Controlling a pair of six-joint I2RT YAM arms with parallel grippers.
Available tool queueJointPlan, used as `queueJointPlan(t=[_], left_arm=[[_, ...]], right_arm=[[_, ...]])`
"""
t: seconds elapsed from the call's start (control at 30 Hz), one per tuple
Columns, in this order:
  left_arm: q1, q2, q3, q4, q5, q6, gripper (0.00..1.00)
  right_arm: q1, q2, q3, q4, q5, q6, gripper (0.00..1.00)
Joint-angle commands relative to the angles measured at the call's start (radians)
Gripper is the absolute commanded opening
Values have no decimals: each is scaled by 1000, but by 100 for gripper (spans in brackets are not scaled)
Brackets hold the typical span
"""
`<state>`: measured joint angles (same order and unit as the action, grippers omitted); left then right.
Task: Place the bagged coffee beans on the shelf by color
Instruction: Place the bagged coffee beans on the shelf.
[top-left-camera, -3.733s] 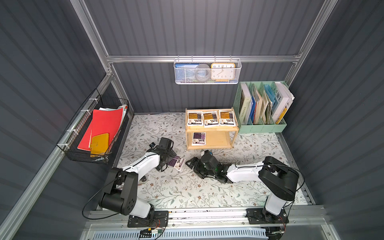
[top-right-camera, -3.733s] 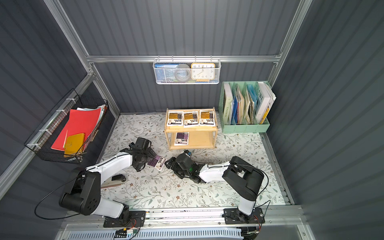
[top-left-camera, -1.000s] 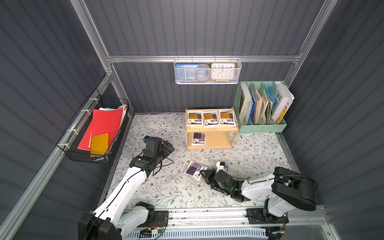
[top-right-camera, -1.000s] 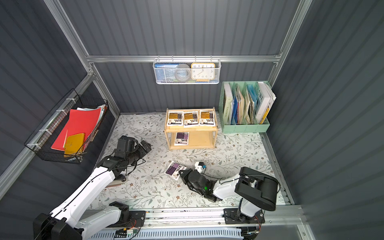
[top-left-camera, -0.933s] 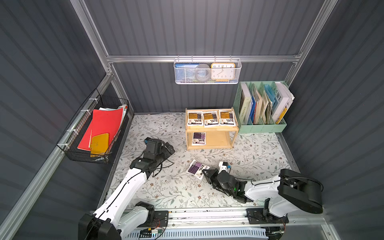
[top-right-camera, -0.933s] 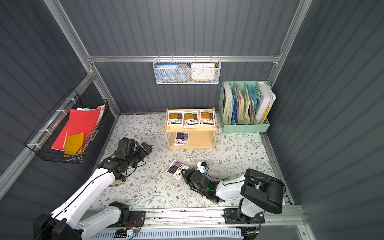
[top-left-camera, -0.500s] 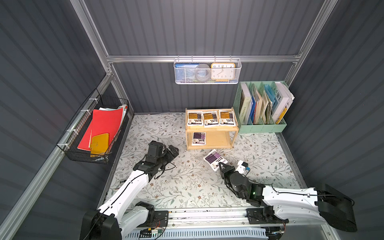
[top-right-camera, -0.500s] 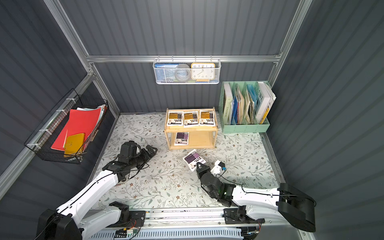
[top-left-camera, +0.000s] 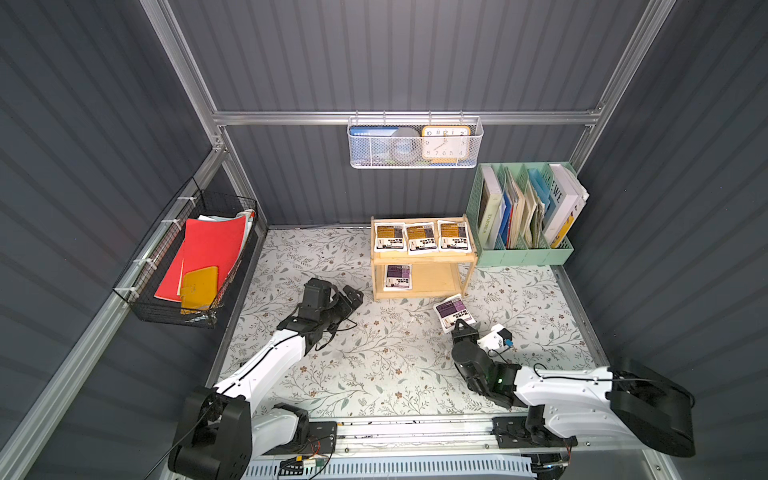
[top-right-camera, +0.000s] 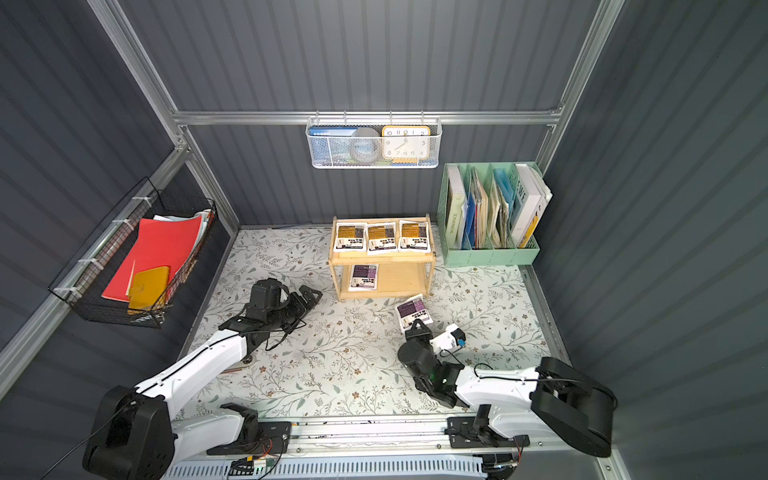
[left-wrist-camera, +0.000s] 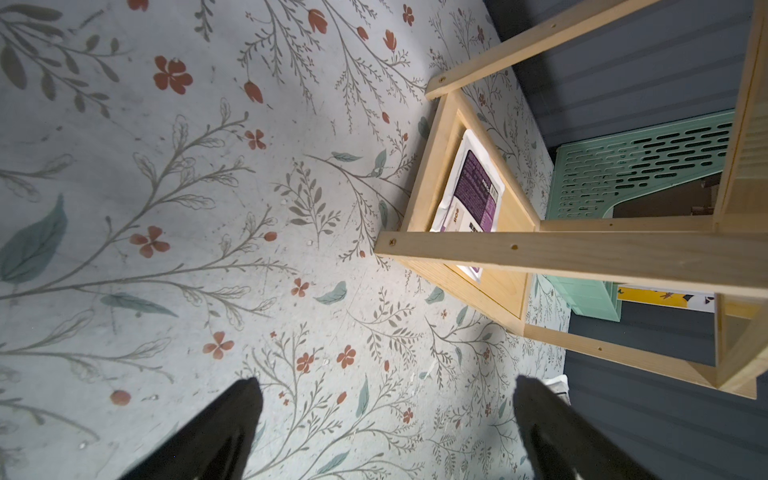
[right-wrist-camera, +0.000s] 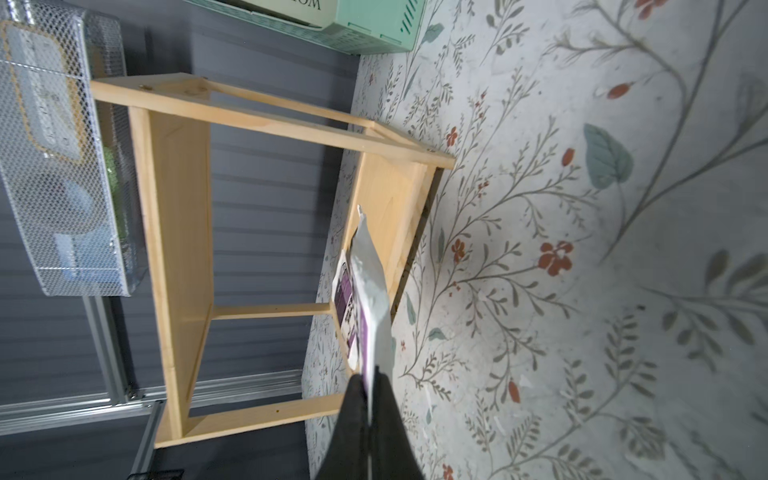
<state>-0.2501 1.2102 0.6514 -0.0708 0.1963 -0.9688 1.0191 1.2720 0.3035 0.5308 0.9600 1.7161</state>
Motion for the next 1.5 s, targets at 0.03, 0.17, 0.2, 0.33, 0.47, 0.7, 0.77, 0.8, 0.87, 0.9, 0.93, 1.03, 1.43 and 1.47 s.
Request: queueJointPlan(t=[0.03, 0.17, 0.2, 0.33, 0.47, 0.7, 0.77, 0.8, 0.87, 0.9, 0.93, 1.03, 1.43, 1.47], left_arm=[[1, 25, 22, 25, 23, 12, 100], [2, 22, 19, 30, 22, 11, 100], [2, 22, 19, 28, 21, 13, 100], [2, 21, 11, 28, 22, 17, 100], [2, 26, 7, 37, 27, 15, 100], [2, 47, 16, 45, 39, 24, 100], [2, 53, 19, 46, 42, 25, 100], [2, 55, 20, 48, 43, 27, 100], [2, 58, 19, 48, 44, 28, 100], [2, 61, 20, 49, 45, 28, 100], [2, 63, 20, 51, 46, 28, 100], [2, 71, 19, 52, 48, 30, 100], [2, 86, 7, 65, 47, 27, 100], [2, 88, 5, 66, 46, 27, 100]], right_arm=[[-41, 122, 58, 179, 3, -28, 0], [-73, 245, 108, 308, -37, -49, 0], [-80, 273, 123, 341, -47, -54, 0], [-103, 375, 176, 435, -75, -66, 0], [-124, 453, 233, 472, -70, -54, 0], [-178, 574, 336, 492, -55, -12, 0], [-197, 602, 362, 491, -66, -3, 0], [-206, 615, 375, 491, -71, -2, 0], [-223, 637, 400, 479, -81, 5, 0], [-231, 647, 412, 473, -83, 8, 0], [-240, 658, 428, 464, -88, 14, 0], [-263, 693, 467, 444, -112, 17, 0], [-319, 787, 565, 359, -162, 67, 0], [-320, 793, 571, 358, -166, 69, 0]])
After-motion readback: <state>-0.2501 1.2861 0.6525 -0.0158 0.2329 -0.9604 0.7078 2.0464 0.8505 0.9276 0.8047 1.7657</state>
